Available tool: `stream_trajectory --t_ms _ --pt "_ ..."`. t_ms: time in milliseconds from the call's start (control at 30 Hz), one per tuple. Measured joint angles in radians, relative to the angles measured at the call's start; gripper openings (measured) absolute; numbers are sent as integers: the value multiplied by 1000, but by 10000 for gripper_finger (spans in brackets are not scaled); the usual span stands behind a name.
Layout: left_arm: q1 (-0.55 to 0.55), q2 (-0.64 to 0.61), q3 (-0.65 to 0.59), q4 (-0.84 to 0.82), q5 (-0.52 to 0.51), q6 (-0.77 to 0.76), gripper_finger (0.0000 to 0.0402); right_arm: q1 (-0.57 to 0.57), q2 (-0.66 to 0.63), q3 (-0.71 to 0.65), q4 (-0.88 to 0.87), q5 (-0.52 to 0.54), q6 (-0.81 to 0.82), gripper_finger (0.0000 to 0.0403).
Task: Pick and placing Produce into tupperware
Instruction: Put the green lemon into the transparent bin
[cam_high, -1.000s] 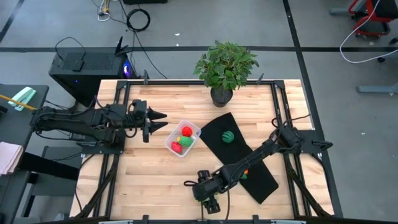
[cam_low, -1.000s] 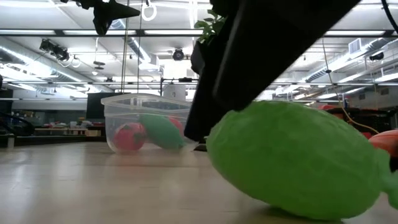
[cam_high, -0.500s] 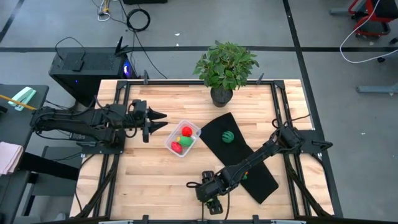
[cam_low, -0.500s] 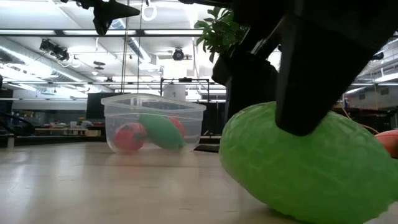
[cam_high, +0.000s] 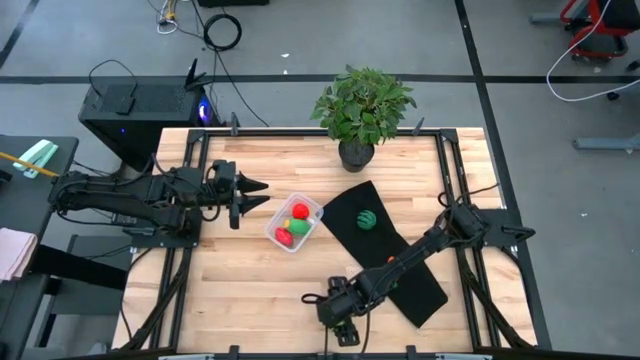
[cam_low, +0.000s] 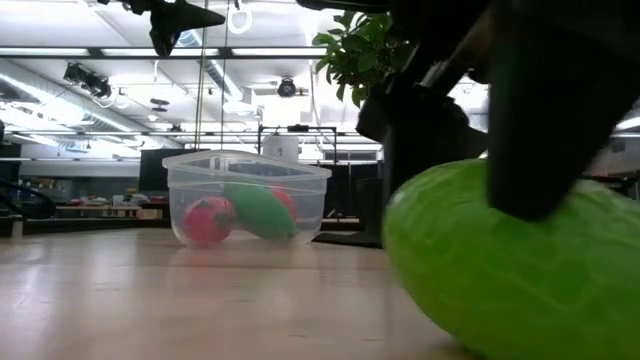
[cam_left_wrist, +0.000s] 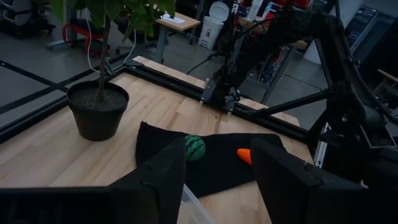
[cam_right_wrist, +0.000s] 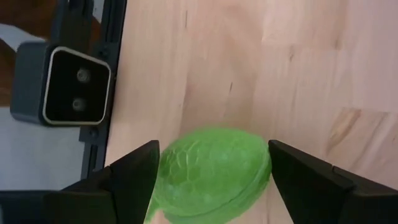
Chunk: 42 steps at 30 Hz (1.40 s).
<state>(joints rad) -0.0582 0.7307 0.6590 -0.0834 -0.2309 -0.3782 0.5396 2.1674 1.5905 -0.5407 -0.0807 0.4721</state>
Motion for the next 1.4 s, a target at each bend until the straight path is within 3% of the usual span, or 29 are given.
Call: stream_trajectory --t_ms 1400 --pt "0 0 0 2 0 9 178 -10 -1 -22 -89 -22 -154 250"
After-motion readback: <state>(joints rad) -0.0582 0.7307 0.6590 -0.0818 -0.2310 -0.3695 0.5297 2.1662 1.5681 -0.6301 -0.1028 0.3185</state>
